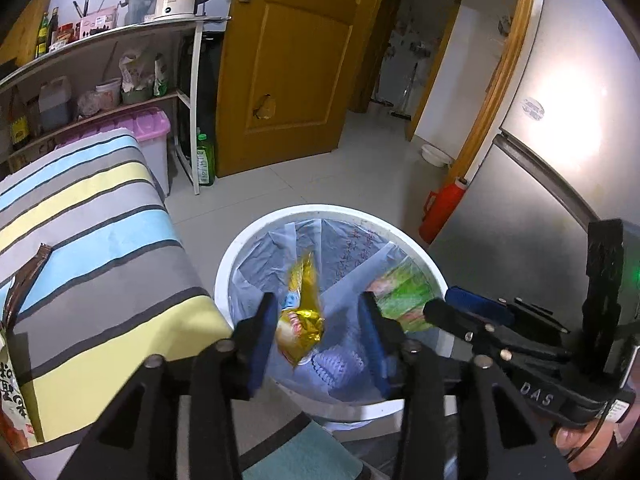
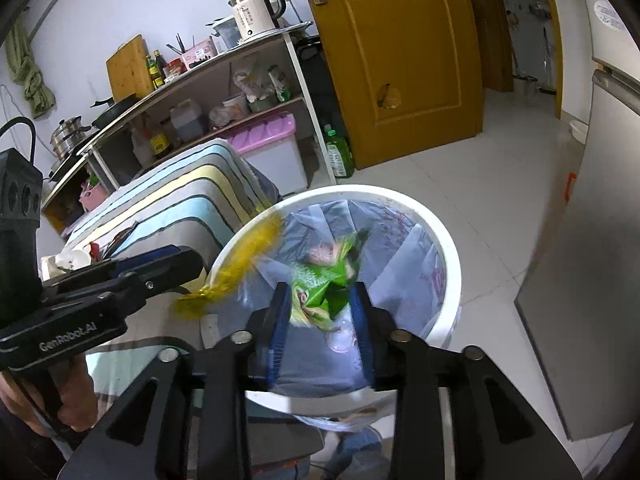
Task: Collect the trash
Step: 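Return both tools to the remaining trash on the table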
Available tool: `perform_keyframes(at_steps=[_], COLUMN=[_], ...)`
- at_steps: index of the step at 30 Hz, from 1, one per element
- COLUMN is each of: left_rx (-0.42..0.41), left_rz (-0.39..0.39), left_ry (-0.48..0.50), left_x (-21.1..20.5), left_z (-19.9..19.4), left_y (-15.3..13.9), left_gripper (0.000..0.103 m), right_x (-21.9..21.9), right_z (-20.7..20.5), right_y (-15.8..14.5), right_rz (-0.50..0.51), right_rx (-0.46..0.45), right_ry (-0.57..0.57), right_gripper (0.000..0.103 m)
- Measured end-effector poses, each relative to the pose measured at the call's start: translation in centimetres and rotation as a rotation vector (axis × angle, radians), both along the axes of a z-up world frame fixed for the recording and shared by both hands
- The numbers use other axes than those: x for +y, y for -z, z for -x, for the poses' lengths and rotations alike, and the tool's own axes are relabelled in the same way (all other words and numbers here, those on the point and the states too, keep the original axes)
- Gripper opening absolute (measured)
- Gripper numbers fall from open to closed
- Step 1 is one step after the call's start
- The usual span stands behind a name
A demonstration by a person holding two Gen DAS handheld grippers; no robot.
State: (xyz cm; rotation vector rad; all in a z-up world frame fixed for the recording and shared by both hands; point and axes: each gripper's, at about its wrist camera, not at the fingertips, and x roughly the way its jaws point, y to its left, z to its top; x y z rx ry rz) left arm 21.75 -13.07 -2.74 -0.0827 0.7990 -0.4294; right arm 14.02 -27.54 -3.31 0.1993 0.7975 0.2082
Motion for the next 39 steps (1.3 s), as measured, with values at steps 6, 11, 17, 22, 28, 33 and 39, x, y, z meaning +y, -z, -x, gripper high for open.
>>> perform_keyframes(at_steps=[6,11,17,22,28,33,39], left_rx=[-0.015,-0.048,-0.099,-0.139,-0.173,-0.196,-0.213], left_rz=[0.011,0.02,0.026,0.032,0.029,0.029,0.026], left_ry=[-0.012,-0.039,-0.093,-0.134,-0.178,-0.215,-0.256], left_x=[0.4,1.4,3.6,5.6,7.8,9.9,12.0], left_z=[0.2,1.4,3.5,5.6,7.6,9.4,11.1], left_y=[-0.5,-1.6,-3.1,-4.2,-4.9,-5.5,-5.7], left_gripper=[0.045,0.045,0.05,0.053,0.055,0.055,0.056], right_x=[-0.1,0.3,2.0,3.9,6.5,8.3,10.2], right_z=[0.6,1.7,3.3,4.3,5.7,6.7,7.7], right_y=[-0.5,-1.7,-3.3,-4.6,-5.8,-6.3,-6.9], right_rz=[-0.001,-0.002,0.002,0.01,0.017,0.015,0.018], right_rx=[-0.017,-0.044,-0.076,-0.103,-0.136,-0.155,-0.166], right_ry=[-0.004,-0.014,-0.051,-0.093,-0.146,-0.185,-0.226], right_gripper=[0.043,0.043,0.043,0.043,0.043,0.043,0.043])
